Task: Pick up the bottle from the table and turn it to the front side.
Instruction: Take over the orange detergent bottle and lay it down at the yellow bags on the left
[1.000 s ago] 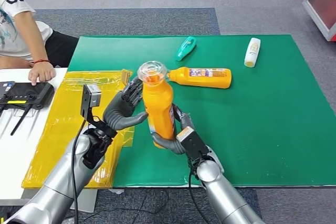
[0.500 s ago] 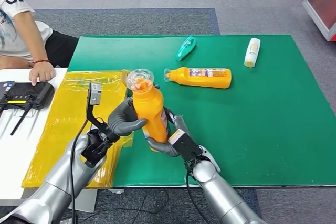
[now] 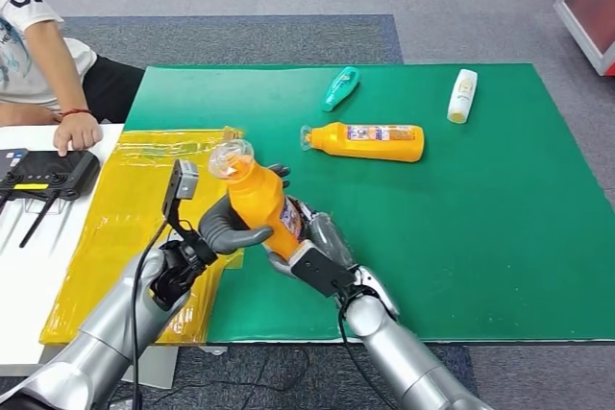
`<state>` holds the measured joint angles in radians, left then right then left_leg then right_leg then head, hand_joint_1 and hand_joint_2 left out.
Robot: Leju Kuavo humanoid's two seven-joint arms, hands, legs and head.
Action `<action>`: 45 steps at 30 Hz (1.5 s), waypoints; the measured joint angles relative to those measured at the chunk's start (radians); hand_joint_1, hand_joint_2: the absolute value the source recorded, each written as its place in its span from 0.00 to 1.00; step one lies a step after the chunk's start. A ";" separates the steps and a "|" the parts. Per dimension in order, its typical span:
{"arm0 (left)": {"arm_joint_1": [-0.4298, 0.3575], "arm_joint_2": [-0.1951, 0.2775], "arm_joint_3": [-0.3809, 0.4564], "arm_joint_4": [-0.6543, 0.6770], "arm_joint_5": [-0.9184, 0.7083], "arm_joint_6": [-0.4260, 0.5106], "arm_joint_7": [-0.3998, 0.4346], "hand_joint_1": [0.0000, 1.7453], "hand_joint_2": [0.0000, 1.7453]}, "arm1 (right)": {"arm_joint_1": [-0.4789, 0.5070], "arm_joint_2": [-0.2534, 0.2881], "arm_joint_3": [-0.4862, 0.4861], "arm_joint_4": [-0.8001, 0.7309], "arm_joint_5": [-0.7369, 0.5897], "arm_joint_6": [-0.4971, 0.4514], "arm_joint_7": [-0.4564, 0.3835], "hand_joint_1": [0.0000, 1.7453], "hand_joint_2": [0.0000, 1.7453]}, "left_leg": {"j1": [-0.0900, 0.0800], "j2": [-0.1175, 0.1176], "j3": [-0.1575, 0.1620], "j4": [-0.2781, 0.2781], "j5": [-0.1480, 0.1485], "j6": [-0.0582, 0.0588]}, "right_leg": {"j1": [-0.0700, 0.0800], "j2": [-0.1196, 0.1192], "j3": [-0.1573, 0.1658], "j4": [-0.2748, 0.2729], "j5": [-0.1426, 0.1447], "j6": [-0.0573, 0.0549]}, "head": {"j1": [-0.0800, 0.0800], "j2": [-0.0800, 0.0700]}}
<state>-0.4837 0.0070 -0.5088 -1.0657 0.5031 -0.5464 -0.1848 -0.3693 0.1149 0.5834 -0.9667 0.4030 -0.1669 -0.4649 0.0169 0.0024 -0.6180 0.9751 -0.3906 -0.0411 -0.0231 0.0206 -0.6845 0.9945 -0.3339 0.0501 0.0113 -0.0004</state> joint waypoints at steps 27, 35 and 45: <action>0.018 0.003 -0.049 -0.096 -0.370 0.216 -0.029 0.00 1.00 | -0.034 0.000 0.004 0.121 0.013 0.071 0.079 1.00 1.00 | 0.000 0.000 0.000 0.000 0.000 0.000 | 0.000 0.000 0.000 0.000 0.000 0.000 | 0.000 0.000; 0.023 0.004 -0.040 -0.103 -0.357 0.206 -0.044 0.00 1.00 | -0.034 0.000 0.001 0.130 -0.023 0.108 0.072 1.00 1.00 | 0.000 0.000 0.000 0.000 0.000 0.000 | 0.000 0.000 0.000 0.000 0.000 0.000 | 0.000 0.000; 0.033 0.004 -0.031 -0.103 -0.348 0.203 -0.059 0.00 1.00 | -0.024 0.000 -0.017 0.110 -0.106 0.156 0.026 1.00 1.00 | 0.000 0.000 0.000 0.000 0.000 0.000 | 0.000 0.000 0.000 0.000 0.000 0.000 | 0.000 0.000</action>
<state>-0.4508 0.0111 -0.5403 -1.1688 0.1554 -0.3436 -0.2434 -0.3934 0.1152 0.5664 -0.8565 0.2969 -0.0108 -0.4390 0.0169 0.0025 -0.6183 0.9752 -0.3905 -0.0411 -0.0231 0.0206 -0.6848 0.9945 -0.3336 0.0502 0.0112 -0.0004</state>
